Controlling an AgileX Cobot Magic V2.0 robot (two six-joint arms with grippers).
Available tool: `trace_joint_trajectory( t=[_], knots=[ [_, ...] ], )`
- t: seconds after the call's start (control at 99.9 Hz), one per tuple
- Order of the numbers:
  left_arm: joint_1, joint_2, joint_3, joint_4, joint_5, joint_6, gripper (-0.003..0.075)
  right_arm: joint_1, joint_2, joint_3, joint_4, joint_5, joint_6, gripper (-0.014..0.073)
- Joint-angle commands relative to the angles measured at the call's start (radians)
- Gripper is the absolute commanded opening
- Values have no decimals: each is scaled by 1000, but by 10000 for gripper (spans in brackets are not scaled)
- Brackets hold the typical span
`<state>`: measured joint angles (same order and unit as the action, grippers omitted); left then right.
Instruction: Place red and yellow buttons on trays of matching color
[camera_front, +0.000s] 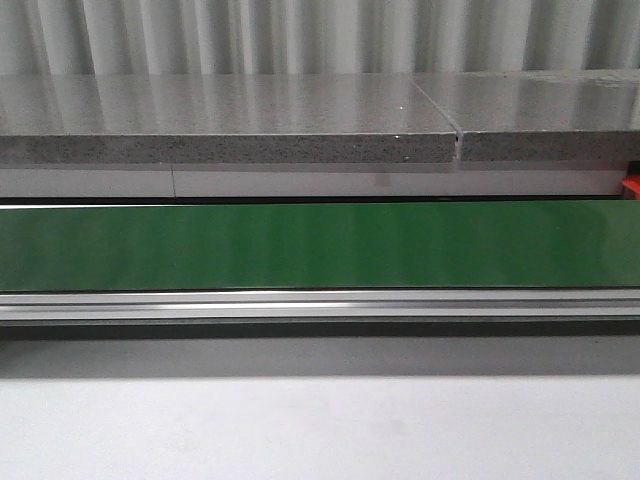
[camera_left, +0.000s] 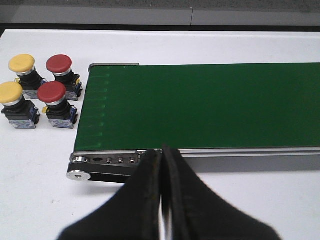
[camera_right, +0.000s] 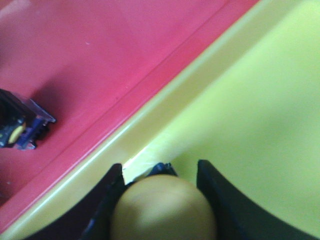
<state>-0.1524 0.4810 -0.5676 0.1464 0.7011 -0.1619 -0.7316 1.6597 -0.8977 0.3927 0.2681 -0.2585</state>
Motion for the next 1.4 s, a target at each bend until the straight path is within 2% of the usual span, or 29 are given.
trace_joint_trajectory(
  t=[0.0,0.14,0.21,0.38,0.47,0.661,0.921,1.111,1.391],
  knots=[
    [-12,3,-29,3,-65,-3,-21,-6,-24,-27,-6,-47,-1,214],
    [-12,3,-29,3,-65,-3,-21,-6,-19,-27,-6,-44,-1,220],
    [-12,3,-29,3,-65,-3,-21,-6,-20,-27,-6,-45,-1,251],
    [-12,3,-29,3,-65,-3,-21,-6,-20,-27,-6,-53,-1,445],
    [-12,3,-29,3,-65,-3,-21,-6,-21,-27,-6,-55,-1,510],
    [-12,3,-29,3,-65,-3,-21,-6,-49,-27,10,-62,2,523],
    [-12,3,-29,3,-65,-3,-21,17,-186,-28,89,-95,2,523],
    [-12,3,-29,3,-65,-3,-21,128,-300,-28,89,-100,2,523],
    [-12,3,-29,3,-65,-3,-21,407,-512,-27,6,-96,-2,521]
  ],
)
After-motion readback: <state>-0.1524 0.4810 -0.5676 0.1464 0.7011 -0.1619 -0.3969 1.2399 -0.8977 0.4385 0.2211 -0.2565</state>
